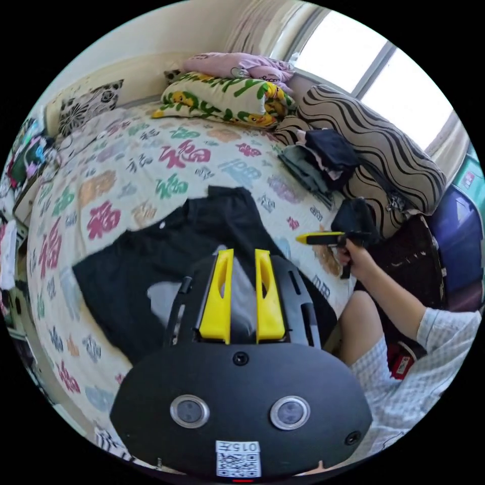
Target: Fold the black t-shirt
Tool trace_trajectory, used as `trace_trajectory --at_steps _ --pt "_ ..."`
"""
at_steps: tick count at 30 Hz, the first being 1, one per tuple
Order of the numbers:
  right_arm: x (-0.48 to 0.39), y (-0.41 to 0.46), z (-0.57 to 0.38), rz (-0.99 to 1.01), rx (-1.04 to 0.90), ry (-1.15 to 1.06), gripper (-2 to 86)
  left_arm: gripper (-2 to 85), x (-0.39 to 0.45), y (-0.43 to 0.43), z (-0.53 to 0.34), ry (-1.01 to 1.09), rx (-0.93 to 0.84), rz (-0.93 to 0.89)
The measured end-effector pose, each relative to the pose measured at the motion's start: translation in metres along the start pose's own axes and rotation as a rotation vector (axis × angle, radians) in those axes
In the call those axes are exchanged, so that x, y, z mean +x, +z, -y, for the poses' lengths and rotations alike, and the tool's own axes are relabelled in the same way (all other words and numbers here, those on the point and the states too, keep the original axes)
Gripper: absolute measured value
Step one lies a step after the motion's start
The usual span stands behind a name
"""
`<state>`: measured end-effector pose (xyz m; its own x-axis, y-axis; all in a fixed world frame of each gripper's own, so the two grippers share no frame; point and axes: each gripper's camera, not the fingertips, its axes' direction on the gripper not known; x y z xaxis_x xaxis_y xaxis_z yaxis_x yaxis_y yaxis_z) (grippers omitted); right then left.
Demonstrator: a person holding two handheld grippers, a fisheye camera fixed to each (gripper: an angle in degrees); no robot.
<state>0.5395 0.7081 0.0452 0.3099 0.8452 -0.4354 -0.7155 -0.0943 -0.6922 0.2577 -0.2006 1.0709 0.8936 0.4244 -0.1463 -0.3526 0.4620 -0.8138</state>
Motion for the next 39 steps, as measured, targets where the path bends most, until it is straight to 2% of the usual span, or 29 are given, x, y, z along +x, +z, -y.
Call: trace_trajectory --at_steps 6,9,11,13,15,18,21,23,25,28,33,37,39 --pt "0.015 0.041 0.059 0.051 -0.018 0.008 8.5 10.9 0.041 0.113 0.188 0.121 -0.1 0.035" --pt "0.013 0.051 0.065 0.039 -0.038 -0.044 8.4 9.6 0.052 0.164 0.233 0.158 -0.153 0.171" --pt "0.01 0.052 0.066 0.01 -0.042 -0.093 8.3 4.8 0.052 0.183 0.243 0.18 -0.207 0.194" --pt "0.009 0.049 0.065 0.01 -0.04 -0.115 8.3 1.6 0.042 0.168 0.241 0.162 -0.138 0.12" --pt "0.009 0.044 0.065 0.024 -0.054 -0.14 8.3 0.5 0.011 0.106 0.212 0.09 0.072 -0.094" --pt "0.006 0.031 0.062 0.067 -0.032 -0.184 7.8 -0.1 -0.046 0.028 0.137 -0.067 0.255 -0.169" --pt "0.001 0.02 0.059 0.094 -0.009 -0.237 7.0 0.4 -0.097 -0.003 0.069 -0.213 0.207 -0.034" --pt "-0.001 0.019 0.063 0.085 -0.015 -0.254 6.9 2.3 -0.12 -0.005 0.046 -0.29 0.131 -0.05" --pt "-0.003 0.022 0.069 0.077 -0.04 -0.254 7.0 4.9 -0.129 -0.013 0.038 -0.309 0.141 -0.079" --pt "-0.009 0.026 0.085 0.025 -0.055 -0.279 7.5 8.0 -0.119 -0.028 0.066 -0.247 0.196 -0.046" --pt "-0.013 0.042 0.124 -0.025 -0.074 -0.287 9.4 10.8 -0.111 -0.001 0.171 -0.161 0.148 -0.11" --pt "-0.005 0.07 0.157 0.141 -0.151 -0.19 9.7 8.2 -0.11 0.026 0.231 -0.152 0.065 -0.091" --pt "-0.005 0.08 0.164 0.218 -0.186 -0.172 6.7 2.7 -0.11 0.037 0.259 -0.156 -0.011 -0.09"
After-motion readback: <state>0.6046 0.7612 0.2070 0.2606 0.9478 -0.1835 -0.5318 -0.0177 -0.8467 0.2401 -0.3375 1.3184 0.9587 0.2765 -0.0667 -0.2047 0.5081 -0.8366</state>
